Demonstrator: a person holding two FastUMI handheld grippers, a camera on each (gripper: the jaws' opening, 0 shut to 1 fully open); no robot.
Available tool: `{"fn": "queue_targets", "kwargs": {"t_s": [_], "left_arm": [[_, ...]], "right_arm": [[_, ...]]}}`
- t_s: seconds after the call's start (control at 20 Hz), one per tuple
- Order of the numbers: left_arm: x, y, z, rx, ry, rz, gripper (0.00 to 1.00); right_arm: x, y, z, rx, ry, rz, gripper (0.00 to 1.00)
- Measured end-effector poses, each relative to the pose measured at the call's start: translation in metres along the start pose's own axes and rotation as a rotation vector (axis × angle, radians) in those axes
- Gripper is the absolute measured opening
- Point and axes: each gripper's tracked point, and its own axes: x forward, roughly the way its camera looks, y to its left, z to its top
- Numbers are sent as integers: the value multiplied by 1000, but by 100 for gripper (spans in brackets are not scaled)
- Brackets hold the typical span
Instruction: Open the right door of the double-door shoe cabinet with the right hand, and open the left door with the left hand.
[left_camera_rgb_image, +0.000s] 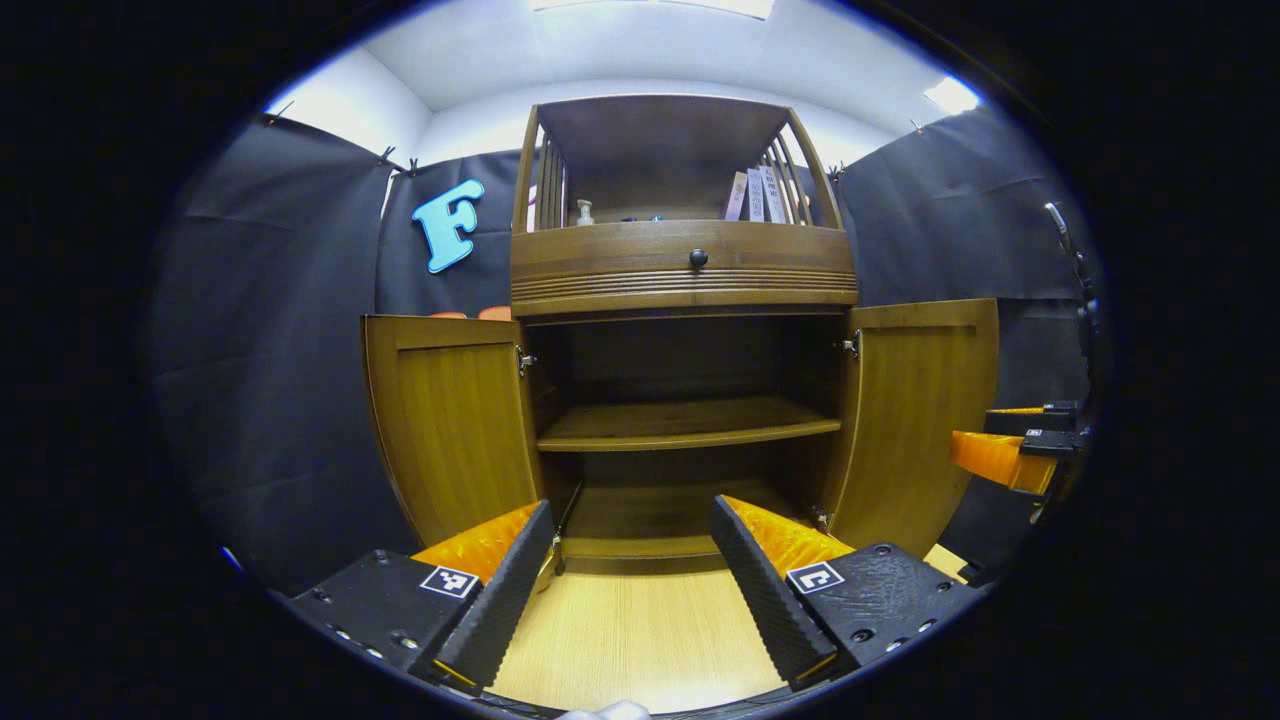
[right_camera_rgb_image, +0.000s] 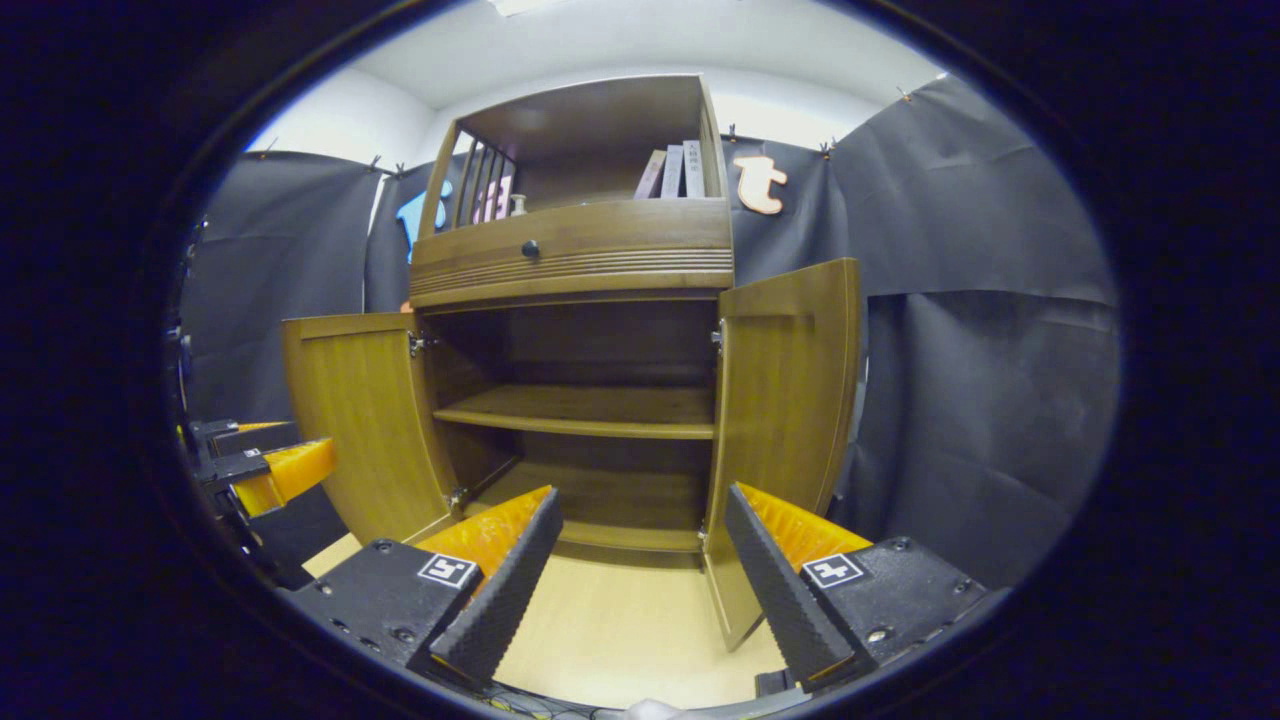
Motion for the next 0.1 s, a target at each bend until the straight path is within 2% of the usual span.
{"fn": "queue_targets", "kwargs": {"t_s": [0.05,0.1], "left_arm": [[2,1,0,-1,-3,-2,100],[2,1,1,-3,-2,-9,96]], "right_arm": [[0,0,1,1,0,-8,100],[-2,2,2,2,-6,-12,100]]}}
